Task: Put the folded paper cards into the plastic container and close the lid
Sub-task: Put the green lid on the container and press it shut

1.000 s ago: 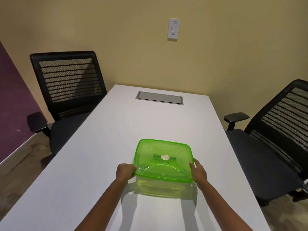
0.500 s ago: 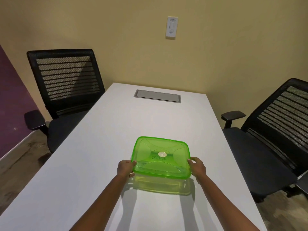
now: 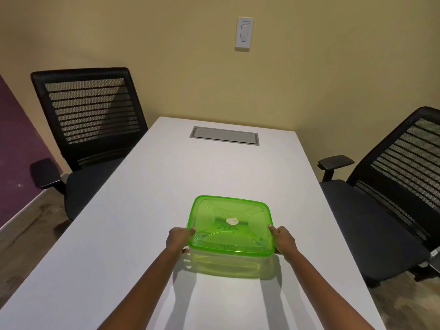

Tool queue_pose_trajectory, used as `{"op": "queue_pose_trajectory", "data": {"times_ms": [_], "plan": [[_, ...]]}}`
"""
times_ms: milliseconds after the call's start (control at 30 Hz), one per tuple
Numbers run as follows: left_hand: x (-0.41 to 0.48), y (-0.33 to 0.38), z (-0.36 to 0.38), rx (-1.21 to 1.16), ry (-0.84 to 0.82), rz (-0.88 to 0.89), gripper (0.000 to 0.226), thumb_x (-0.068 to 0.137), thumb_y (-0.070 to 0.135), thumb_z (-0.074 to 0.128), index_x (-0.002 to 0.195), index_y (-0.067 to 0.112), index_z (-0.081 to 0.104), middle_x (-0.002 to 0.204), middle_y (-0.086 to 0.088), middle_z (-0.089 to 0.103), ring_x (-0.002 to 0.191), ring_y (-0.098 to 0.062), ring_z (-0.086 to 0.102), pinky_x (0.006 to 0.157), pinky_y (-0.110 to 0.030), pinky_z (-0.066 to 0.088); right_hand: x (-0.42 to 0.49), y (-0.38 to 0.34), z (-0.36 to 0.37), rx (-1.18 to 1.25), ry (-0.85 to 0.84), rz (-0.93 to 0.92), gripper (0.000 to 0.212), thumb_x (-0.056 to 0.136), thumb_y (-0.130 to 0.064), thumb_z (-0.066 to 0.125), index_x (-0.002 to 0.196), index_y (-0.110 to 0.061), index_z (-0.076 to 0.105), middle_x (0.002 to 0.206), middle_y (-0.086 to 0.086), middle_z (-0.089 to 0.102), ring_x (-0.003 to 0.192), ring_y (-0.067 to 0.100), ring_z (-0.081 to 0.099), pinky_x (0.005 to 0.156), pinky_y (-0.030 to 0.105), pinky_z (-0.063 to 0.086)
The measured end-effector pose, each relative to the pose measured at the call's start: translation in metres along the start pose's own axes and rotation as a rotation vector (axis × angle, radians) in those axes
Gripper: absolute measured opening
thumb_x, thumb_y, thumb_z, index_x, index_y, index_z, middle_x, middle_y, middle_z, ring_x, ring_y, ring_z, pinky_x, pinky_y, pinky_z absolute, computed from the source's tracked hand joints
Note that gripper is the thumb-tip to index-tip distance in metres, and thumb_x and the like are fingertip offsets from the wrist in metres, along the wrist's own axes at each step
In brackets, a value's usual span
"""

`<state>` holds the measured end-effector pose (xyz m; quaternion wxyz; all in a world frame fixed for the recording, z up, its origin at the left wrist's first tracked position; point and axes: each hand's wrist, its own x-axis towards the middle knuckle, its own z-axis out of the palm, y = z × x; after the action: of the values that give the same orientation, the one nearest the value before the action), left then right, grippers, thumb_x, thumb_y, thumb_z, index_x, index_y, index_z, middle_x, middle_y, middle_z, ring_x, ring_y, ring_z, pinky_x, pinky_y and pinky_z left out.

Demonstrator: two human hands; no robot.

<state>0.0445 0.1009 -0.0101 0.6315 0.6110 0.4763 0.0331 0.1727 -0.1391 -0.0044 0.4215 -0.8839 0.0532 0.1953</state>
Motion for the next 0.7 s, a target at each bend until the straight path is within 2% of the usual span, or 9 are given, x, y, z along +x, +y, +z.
{"op": "queue_pose_trajectory", "data": {"times_ms": [67, 133, 200, 267, 400, 500, 567, 633, 700], "plan": [[0.006, 0.005, 0.001, 0.018, -0.008, 0.008, 0.022, 0.088, 0.017, 0.063, 0.101, 0.000, 0.062, 0.096, -0.015, 0.056, 0.091, -0.026, 0.051, 0.061, -0.031, 0.046, 0.006, -0.001, -0.005, -0.026, -0.058, -0.002, 0.041, 0.097, -0.035, 0.043, 0.061, -0.016, 0.038, 0.090, 0.017, 0.051, 0.086, 0.025, 0.051, 0.081, 0.042, 0.048], [0.013, 0.013, 0.004, 0.041, -0.010, 0.028, 0.031, 0.089, 0.016, 0.061, 0.110, -0.006, 0.061, 0.096, -0.016, 0.057, 0.090, -0.026, 0.052, 0.077, -0.040, 0.050, 0.013, -0.004, -0.008, -0.027, -0.092, 0.004, 0.038, 0.097, -0.032, 0.046, 0.063, -0.013, 0.044, 0.091, 0.017, 0.054, 0.086, 0.026, 0.053, 0.092, 0.045, 0.048], [0.020, 0.022, 0.009, 0.062, -0.010, 0.056, 0.035, 0.090, 0.016, 0.060, 0.116, -0.008, 0.059, 0.099, -0.018, 0.060, 0.094, -0.028, 0.056, 0.091, -0.043, 0.049, 0.022, -0.008, -0.008, 0.023, -0.087, 0.002, 0.029, 0.095, -0.030, 0.049, 0.079, -0.007, 0.054, 0.093, 0.015, 0.055, 0.086, 0.026, 0.054, 0.087, 0.043, 0.051], [0.026, 0.032, 0.014, 0.075, -0.008, 0.077, 0.038, 0.090, 0.016, 0.059, 0.121, -0.006, 0.057, 0.114, -0.023, 0.063, 0.108, -0.034, 0.060, 0.102, -0.047, 0.046, 0.031, -0.014, -0.004, 0.029, -0.068, -0.022, 0.029, 0.095, -0.029, 0.049, 0.099, -0.002, 0.059, 0.096, 0.013, 0.054, 0.088, 0.024, 0.052, 0.084, 0.039, 0.050], [0.044, 0.049, 0.020, 0.044, -0.015, 0.108, 0.040, 0.091, 0.017, 0.058, 0.124, -0.006, 0.057, 0.129, -0.025, 0.060, 0.121, -0.037, 0.056, 0.106, -0.049, 0.044, 0.047, -0.022, 0.005, 0.009, -0.033, -0.061, 0.035, 0.097, -0.032, 0.045, 0.105, -0.001, 0.060, 0.096, 0.010, 0.053, 0.090, 0.020, 0.047, 0.072, 0.027, 0.039], [0.054, 0.057, 0.025, -0.004, -0.019, 0.105, 0.039, 0.091, 0.016, 0.060, 0.121, -0.007, 0.060, 0.127, -0.025, 0.061, 0.120, -0.037, 0.056, 0.106, -0.048, 0.044, 0.057, -0.023, 0.012, 0.037, -0.001, -0.045, 0.043, 0.098, -0.035, 0.041, 0.109, 0.001, 0.062, 0.103, 0.015, 0.060, 0.098, 0.028, 0.054, 0.078, 0.026, 0.034], [0.059, 0.062, 0.026, -0.037, -0.026, 0.091, 0.033, 0.090, 0.016, 0.061, 0.111, -0.009, 0.064, 0.121, -0.025, 0.062, 0.116, -0.034, 0.058, 0.104, -0.043, 0.045, 0.062, -0.023, 0.015, 0.063, 0.014, -0.031, 0.041, 0.098, -0.038, 0.039, 0.095, -0.004, 0.063, 0.103, 0.016, 0.060, 0.095, 0.025, 0.052, 0.078, 0.026, 0.033], [0.062, 0.066, 0.028, -0.032, -0.042, 0.066, 0.020, 0.089, 0.017, 0.062, 0.091, -0.003, 0.064, 0.107, -0.021, 0.059, 0.102, -0.027, 0.055, 0.091, -0.033, 0.043, 0.066, -0.023, 0.017, 0.101, 0.027, -0.016, 0.038, 0.097, -0.040, 0.040, 0.074, -0.014, 0.055, 0.095, 0.011, 0.056, 0.090, 0.019, 0.047, 0.078, 0.026, 0.033], [0.066, 0.068, 0.029, -0.052, -0.033, 0.046, 0.021, 0.089, 0.015, 0.062, 0.098, -0.003, 0.061, 0.108, -0.021, 0.058, 0.101, -0.026, 0.052, 0.089, -0.036, 0.041, 0.068, -0.022, 0.019, 0.146, 0.042, -0.006, 0.035, 0.096, -0.040, 0.043, 0.082, -0.012, 0.059, 0.097, 0.010, 0.057, 0.090, 0.019, 0.048, 0.078, 0.025, 0.034]]}}
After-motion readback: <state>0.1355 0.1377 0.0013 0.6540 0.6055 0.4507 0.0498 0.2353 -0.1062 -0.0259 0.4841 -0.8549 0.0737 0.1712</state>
